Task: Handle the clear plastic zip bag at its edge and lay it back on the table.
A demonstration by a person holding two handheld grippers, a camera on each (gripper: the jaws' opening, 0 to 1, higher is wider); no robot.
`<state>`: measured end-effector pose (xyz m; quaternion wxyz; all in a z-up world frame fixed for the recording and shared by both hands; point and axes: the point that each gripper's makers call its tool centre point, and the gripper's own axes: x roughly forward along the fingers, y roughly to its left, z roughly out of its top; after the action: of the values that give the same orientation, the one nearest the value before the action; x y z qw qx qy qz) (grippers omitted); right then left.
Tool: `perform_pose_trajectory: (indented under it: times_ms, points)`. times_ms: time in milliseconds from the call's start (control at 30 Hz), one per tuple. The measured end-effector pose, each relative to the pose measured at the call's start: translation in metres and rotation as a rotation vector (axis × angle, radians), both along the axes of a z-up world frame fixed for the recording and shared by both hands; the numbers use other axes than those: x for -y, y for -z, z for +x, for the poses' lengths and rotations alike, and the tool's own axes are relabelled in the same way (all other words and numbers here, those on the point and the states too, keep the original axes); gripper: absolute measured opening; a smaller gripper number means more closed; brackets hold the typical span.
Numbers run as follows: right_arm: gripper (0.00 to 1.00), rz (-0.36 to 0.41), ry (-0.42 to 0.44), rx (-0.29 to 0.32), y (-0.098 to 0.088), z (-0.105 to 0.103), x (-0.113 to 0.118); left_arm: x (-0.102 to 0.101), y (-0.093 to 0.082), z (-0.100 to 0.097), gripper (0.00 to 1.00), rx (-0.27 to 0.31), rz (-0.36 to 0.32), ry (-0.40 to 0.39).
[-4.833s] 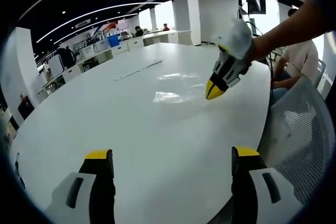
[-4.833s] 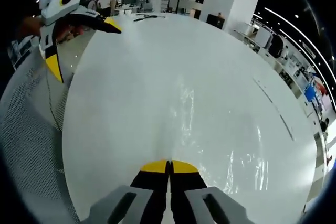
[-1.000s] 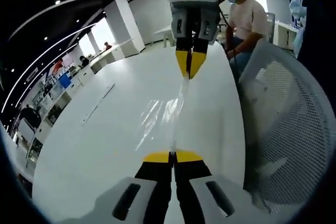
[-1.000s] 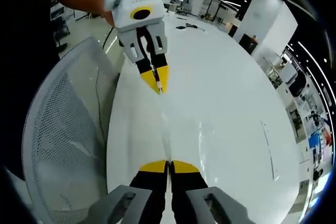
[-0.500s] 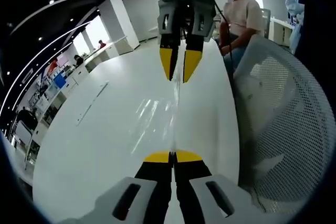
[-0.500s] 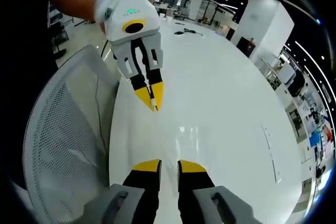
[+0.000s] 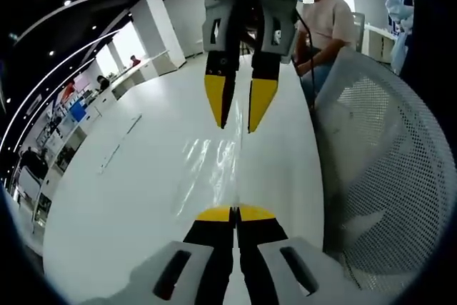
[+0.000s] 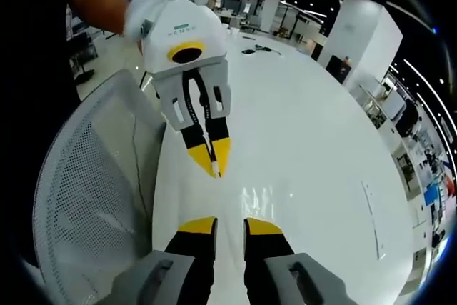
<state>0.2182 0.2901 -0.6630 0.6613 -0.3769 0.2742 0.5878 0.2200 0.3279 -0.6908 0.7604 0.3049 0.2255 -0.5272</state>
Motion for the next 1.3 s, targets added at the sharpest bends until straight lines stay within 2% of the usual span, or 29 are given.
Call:
perform_pose_trajectory:
  times_ms: [167,567,967,1300]
  points:
    - [0.09,0.007,-0.014,-0.007,0.003,-0.004,-0.011,0.002,0.002,-0.003,0.0,-0.001,0.022,0.01]
    - [0.08,0.019,-0.052,-0.029,0.012,-0.016,-0.041,0.008,0.004,-0.008,0.0,-0.012,0.023,0.032]
    - [0.03,-0.014,-0.071,-0.045,0.023,-0.013,-0.045,0.012,0.0,-0.008,0.0,0.008,0.019,0.053]
    - [0.0,-0.03,-0.057,-0.067,0.028,-0.016,-0.042,0.014,0.005,-0.009,0.0,0.02,0.035,0.088]
